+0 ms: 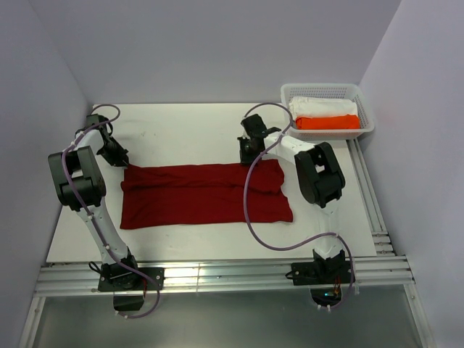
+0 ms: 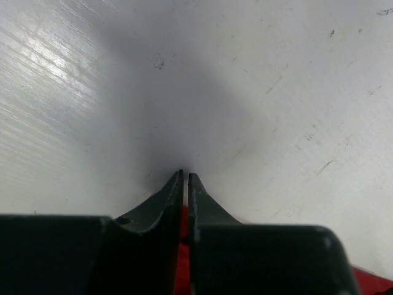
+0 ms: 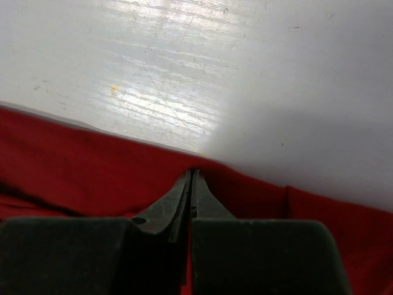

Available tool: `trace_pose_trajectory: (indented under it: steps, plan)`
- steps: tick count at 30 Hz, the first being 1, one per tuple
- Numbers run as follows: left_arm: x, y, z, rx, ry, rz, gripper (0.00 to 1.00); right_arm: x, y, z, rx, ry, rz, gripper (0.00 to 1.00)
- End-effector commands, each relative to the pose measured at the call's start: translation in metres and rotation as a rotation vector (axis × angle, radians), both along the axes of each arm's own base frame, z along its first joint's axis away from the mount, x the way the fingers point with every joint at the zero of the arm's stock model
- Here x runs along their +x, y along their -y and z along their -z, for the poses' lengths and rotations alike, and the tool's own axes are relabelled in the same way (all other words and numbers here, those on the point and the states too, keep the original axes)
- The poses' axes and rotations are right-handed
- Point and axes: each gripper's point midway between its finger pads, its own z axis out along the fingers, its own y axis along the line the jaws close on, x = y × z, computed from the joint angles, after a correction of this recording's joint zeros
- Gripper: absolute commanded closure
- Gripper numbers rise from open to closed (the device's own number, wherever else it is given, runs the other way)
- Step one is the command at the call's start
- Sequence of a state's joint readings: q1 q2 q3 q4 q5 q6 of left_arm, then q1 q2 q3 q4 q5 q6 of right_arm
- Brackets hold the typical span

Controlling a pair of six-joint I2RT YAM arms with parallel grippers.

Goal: Roll the t-shirts
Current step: Fold the tshirt

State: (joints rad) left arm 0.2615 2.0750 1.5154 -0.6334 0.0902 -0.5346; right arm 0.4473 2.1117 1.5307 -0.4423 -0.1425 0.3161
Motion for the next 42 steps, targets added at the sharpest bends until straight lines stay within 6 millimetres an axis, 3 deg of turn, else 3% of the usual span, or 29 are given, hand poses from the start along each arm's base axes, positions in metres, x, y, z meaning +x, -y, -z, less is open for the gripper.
trace_pose_trajectory:
  steps: [1, 7, 12, 13, 19, 26, 32, 35, 37, 42]
  plan:
    - [0.008, -0.001, -0.024, 0.017, 0.059, 0.019, 0.87, 0.005, -0.004, -0.037, 0.027, 0.078, -0.006, 1.00]
    - [0.006, 0.000, -0.030, 0.016, 0.070, 0.021, 0.88, -0.001, -0.008, -0.055, 0.050, 0.109, -0.019, 1.00]
    - [0.003, 0.000, -0.035, 0.021, 0.074, 0.019, 0.89, -0.024, -0.011, -0.072, 0.076, 0.117, -0.027, 1.00]
    - [0.002, 0.000, -0.035, 0.022, 0.074, 0.021, 0.88, -0.030, -0.015, -0.081, 0.087, 0.130, -0.035, 1.00]
    - [-0.002, -0.001, -0.038, 0.030, 0.071, 0.019, 0.89, -0.078, -0.022, -0.085, 0.113, 0.081, -0.045, 1.00]
    - [-0.005, 0.000, -0.038, 0.033, 0.070, 0.014, 0.89, -0.138, -0.030, -0.075, 0.111, -0.016, -0.066, 1.00]
    - [-0.009, -0.001, -0.036, 0.041, 0.057, 0.014, 0.89, -0.189, -0.049, -0.067, 0.116, -0.127, -0.136, 1.00]
    - [-0.012, -0.001, -0.034, 0.046, 0.050, 0.014, 0.89, -0.210, -0.062, -0.074, 0.203, -0.170, -0.186, 0.91]
    - [-0.012, -0.002, -0.035, 0.052, 0.050, 0.013, 0.89, -0.216, -0.067, -0.083, 0.238, -0.168, -0.211, 0.75]
    - [-0.010, -0.004, -0.038, 0.054, 0.054, 0.013, 0.89, -0.203, -0.056, -0.103, 0.229, -0.094, -0.199, 0.62]
